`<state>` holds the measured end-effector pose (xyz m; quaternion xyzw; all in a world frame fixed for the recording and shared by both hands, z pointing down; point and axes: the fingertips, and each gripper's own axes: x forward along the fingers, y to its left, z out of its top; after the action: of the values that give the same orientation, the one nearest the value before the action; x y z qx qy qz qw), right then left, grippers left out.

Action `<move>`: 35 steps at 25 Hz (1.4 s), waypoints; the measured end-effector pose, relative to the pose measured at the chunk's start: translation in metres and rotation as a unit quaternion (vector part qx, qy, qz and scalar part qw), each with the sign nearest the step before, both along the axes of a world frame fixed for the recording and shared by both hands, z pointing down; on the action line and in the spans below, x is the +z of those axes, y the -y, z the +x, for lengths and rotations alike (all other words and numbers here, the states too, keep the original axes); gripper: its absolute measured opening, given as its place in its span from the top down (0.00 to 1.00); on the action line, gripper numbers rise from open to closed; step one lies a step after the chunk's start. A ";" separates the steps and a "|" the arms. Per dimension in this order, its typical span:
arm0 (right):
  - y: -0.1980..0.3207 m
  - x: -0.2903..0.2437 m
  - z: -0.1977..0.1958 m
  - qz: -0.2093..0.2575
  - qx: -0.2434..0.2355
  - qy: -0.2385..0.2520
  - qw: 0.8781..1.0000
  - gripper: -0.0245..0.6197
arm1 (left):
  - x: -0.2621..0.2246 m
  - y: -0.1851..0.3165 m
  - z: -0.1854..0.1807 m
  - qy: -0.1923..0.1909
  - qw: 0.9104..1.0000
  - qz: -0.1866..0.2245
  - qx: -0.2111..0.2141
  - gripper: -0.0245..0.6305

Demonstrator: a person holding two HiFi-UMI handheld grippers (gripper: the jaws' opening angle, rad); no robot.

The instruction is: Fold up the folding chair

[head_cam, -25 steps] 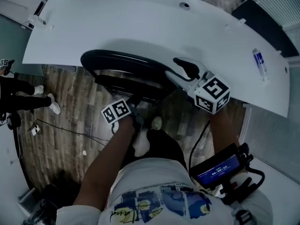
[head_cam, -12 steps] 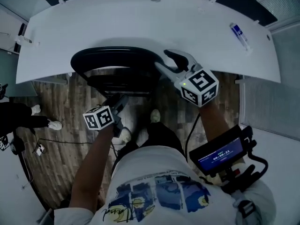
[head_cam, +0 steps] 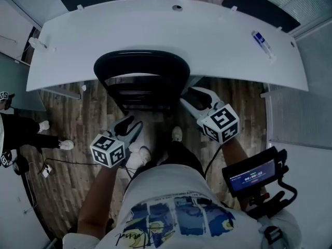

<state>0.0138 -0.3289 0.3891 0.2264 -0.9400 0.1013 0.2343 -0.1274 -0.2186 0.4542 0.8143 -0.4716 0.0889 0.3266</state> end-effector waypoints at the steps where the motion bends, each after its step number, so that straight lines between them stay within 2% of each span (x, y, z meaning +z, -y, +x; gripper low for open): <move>1: -0.003 0.003 -0.001 -0.004 0.000 -0.006 1.000 0.71 | -0.005 0.002 -0.003 0.004 1.000 0.004 0.004 0.73; 6: -0.024 0.008 -0.006 0.006 -0.009 -0.036 0.999 0.96 | -0.022 0.003 -0.015 0.018 1.000 0.010 0.017 0.94; 9: -0.060 0.002 -0.007 0.010 -0.006 -0.040 0.999 0.96 | -0.036 -0.021 -0.015 0.029 0.999 0.022 0.036 0.95; 13: -0.105 -0.005 -0.010 0.009 0.006 -0.040 0.999 0.96 | -0.054 -0.056 -0.014 0.020 0.998 0.035 0.055 0.95; 26: -0.169 -0.018 -0.022 0.015 0.032 -0.032 0.999 0.96 | -0.075 -0.100 -0.011 0.039 0.992 0.062 0.106 0.95; 31: -0.179 -0.026 -0.020 0.017 0.019 -0.024 0.999 0.96 | -0.084 -0.108 0.002 0.045 0.990 0.067 0.114 0.95; 35: -0.193 -0.050 0.007 0.026 0.008 -0.008 1.000 0.96 | -0.108 -0.120 0.035 0.056 0.989 0.076 0.115 0.95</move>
<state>0.0211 -0.1360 0.3396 0.2411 -0.9386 0.0768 0.2346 -0.0921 -0.0988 0.3459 0.8791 -0.3980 0.1354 0.2247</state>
